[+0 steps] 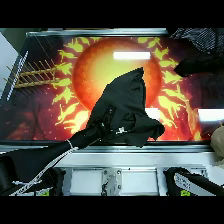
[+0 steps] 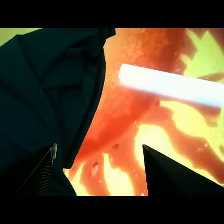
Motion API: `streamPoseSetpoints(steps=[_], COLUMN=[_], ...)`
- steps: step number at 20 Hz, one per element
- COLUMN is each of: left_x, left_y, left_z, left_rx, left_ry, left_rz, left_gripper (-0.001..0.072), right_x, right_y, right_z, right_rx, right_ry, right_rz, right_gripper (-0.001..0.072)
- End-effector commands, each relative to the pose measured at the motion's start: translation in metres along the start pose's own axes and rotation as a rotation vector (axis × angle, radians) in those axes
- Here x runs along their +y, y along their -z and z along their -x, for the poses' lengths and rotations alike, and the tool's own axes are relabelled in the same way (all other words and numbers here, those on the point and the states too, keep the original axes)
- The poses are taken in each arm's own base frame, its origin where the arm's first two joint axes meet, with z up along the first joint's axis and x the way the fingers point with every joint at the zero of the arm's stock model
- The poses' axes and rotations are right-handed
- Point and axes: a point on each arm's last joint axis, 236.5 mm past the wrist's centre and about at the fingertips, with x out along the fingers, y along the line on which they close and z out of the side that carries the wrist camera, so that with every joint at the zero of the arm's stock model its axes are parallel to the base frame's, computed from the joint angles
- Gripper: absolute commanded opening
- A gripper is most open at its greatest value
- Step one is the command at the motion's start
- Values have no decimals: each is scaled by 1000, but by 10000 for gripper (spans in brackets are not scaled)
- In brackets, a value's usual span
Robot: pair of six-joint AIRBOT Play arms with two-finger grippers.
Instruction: Fold the clothes and pants, and hang the long-sleeved shirts on hangers.
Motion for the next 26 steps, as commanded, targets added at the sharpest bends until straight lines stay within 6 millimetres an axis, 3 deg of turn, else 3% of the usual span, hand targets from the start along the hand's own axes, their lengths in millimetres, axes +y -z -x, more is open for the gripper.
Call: streamPoseSetpoints(steps=[1,2,3,9,12,15,19,21,26], left_x=[9,13,14,5,5,4,5,9,16], left_y=[20,25,24,-11,-13,-9,-5,0,0], left_z=[-12,-13,-10,40,46,45,45,44,56], left_rx=[45,59,50,-132,-145,-130,-110,-89,-61], left_ry=[-29,-41,-37,85,94,98,96,78,44], left_rz=[12,9,11,50,55,62,69,69,76], left_gripper=[440,155,20,18,18,18,18,18,18], right_x=[33,47,61,121,150,166,163,154,112], right_y=[37,50,64,176,213,243,271,273,267], right_z=[-32,-42,-50,-87,-105,-126,-147,-150,-131], right_rx=[116,154,196,556,649,721,798,805,849], right_ry=[-74,-102,-123,9,98,166,226,261,430], right_rz=[28,43,60,74,85,121,141,166,268], right_gripper=[585,585,584,584,584,584,583,583,580])
